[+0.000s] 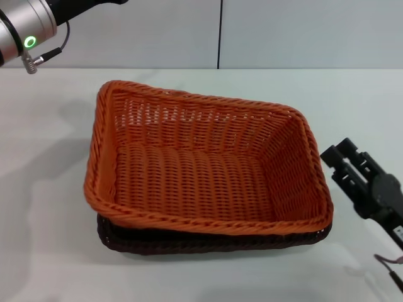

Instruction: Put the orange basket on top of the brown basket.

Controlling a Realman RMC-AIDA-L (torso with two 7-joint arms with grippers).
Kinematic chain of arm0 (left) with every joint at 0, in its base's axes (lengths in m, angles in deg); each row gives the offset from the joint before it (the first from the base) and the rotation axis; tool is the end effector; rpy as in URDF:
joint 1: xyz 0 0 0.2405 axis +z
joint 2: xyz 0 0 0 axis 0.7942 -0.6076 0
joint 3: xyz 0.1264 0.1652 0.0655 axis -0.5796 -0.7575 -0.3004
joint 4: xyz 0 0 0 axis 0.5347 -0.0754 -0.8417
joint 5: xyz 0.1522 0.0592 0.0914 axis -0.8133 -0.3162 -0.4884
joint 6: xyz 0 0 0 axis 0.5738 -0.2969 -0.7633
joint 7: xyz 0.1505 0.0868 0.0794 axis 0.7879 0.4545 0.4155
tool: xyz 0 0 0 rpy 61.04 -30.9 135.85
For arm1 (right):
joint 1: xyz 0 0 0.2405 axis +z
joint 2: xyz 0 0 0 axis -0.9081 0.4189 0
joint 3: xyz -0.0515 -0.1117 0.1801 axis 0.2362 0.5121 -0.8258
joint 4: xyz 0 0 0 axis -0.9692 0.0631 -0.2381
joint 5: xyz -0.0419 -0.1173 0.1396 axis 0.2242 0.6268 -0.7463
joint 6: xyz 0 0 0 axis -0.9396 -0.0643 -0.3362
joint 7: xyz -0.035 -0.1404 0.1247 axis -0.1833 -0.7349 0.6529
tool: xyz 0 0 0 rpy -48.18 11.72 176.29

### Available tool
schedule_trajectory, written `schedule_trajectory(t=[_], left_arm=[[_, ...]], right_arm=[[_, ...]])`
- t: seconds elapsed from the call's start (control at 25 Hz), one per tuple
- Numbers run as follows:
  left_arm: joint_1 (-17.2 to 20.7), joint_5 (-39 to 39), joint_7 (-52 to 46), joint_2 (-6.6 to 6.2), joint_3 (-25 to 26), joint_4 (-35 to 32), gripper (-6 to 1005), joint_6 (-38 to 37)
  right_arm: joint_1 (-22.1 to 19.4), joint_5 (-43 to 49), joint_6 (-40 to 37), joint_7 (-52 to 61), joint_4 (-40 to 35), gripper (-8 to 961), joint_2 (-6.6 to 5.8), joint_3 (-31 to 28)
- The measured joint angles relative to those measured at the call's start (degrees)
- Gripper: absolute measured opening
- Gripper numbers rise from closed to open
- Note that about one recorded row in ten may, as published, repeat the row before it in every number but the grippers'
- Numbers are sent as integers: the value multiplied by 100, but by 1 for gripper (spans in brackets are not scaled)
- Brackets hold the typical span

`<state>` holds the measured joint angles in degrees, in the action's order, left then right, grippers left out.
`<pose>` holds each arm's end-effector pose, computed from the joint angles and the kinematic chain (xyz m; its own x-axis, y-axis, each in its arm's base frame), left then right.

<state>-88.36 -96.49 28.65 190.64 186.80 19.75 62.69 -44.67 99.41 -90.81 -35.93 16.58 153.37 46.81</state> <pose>-0.1188 0.4406 0.0680 0.6951 0.0260 0.7184 0.5679 -0.6327 -0.5265 0.2048 0.2544 -0.0204 0.2114 -0.1158 -0.9705 -0.7612 -0.6423 -0.0892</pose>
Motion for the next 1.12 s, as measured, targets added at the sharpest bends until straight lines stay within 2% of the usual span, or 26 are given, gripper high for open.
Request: schedule_trajectory(t=[0.24, 0.44, 0.48, 0.52, 0.68, 0.76, 0.8, 0.88, 0.96, 1.04, 1.12], left_arm=[[70, 178, 2, 1, 25, 0, 798, 34], [514, 1293, 660, 8, 46, -16, 798, 321], [690, 1751, 905, 9, 47, -70, 798, 401], [690, 1751, 905, 9, 47, -70, 798, 401], [1018, 2661, 1513, 7, 209, -556, 797, 779], [1018, 2661, 1513, 7, 209, -556, 797, 779], [1107, 3113, 1988, 9, 633, -1266, 797, 1271], [1128, 3341, 2371, 1, 1084, -2029, 797, 1691], [1128, 3341, 2371, 1, 1084, -2029, 797, 1691], [1228, 3414, 2792, 4, 1592, -2676, 797, 2110], [1322, 3432, 2910, 19, 1671, -2855, 797, 2234]], right_arm=[[-55, -62, -357, 8, -451, 577, -7, -320], [-87, -80, -368, 231, -1126, 575, -27, -1025], [-92, -84, -347, 371, -1493, 575, -28, -1430], [-92, -84, -347, 371, -1493, 575, -28, -1430], [-11, -99, -376, 444, -2113, 575, -33, -2252], [103, -103, -308, 444, -2360, 575, -40, -2574], [180, -104, -239, 444, -2480, 575, -42, -2729], [320, -114, -39, 428, -2670, 575, -46, -2962], [486, -211, 308, 393, -2844, 575, -49, -3127], [622, -429, 629, 294, -2905, 575, -58, -3152], [747, -704, 922, 26, -2900, 575, -66, -3129]])
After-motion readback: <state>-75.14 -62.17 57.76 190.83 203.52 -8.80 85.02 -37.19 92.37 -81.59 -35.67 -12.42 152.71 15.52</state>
